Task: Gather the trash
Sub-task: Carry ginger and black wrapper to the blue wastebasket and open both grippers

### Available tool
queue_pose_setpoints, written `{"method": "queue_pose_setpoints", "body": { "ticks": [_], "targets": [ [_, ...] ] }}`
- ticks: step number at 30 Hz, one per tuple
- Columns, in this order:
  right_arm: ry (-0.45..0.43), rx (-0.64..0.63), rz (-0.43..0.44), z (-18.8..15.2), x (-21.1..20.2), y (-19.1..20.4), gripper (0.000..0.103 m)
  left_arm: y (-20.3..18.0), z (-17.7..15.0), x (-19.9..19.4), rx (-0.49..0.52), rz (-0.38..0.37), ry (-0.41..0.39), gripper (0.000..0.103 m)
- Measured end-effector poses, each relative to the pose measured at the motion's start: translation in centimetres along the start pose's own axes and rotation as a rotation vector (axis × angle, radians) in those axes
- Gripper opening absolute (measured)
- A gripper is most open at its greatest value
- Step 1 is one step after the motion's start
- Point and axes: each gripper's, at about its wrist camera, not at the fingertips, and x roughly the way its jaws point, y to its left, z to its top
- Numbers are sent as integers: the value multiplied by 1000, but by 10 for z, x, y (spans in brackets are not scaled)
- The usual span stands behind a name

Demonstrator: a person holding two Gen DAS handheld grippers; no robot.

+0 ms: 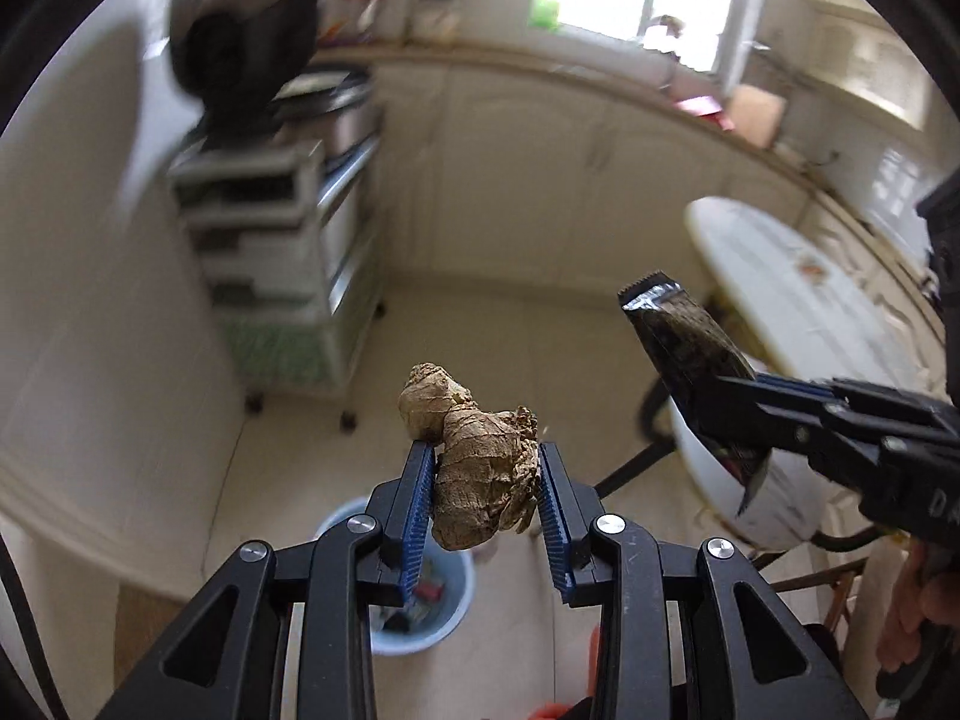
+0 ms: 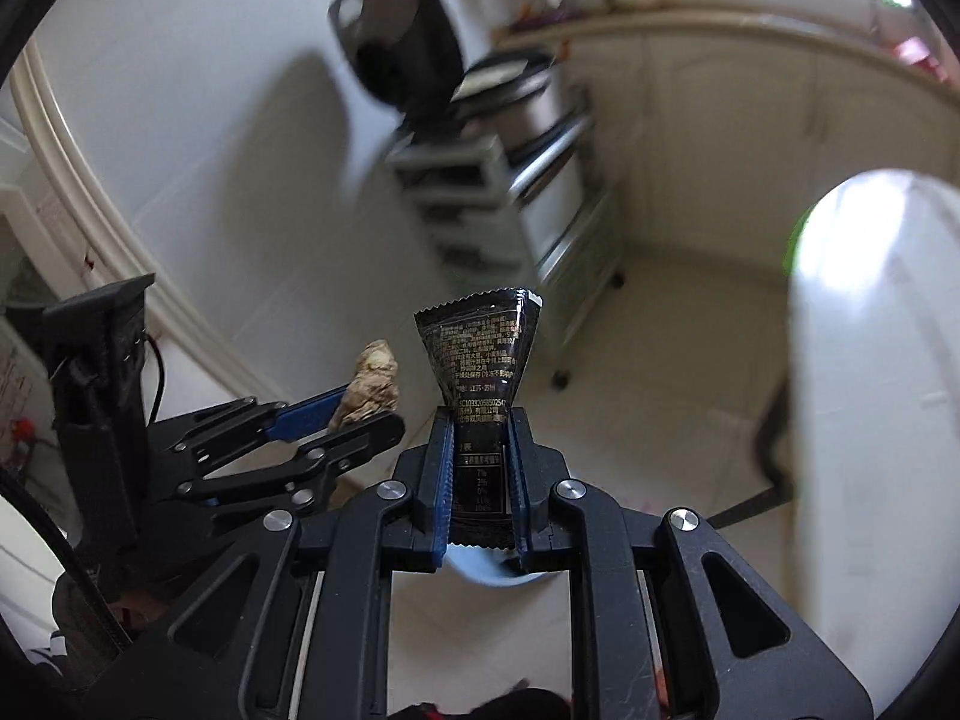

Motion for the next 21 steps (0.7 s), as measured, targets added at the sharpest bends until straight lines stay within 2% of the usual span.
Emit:
{"method": "queue_pose_setpoints", "body": {
  "ticks": [5,10,12,16,21],
  "targets": [
    [93,42,14,-9,64,-1,16,43,-17,31,-75,35,91,30],
    [167,99,16,-20,116,-13,16,77,-13,58,-136,43,161,31],
    [188,106,14,-20,130,-12,16,86,-13,61,-135,70,171,37],
    [228,112,17,-25,154,-13,16,100,-8,64,-159,104,175,61],
    [260,118,35,-27,175,-10,19,95,8,65,-193,191,157,63]
  ]
}}
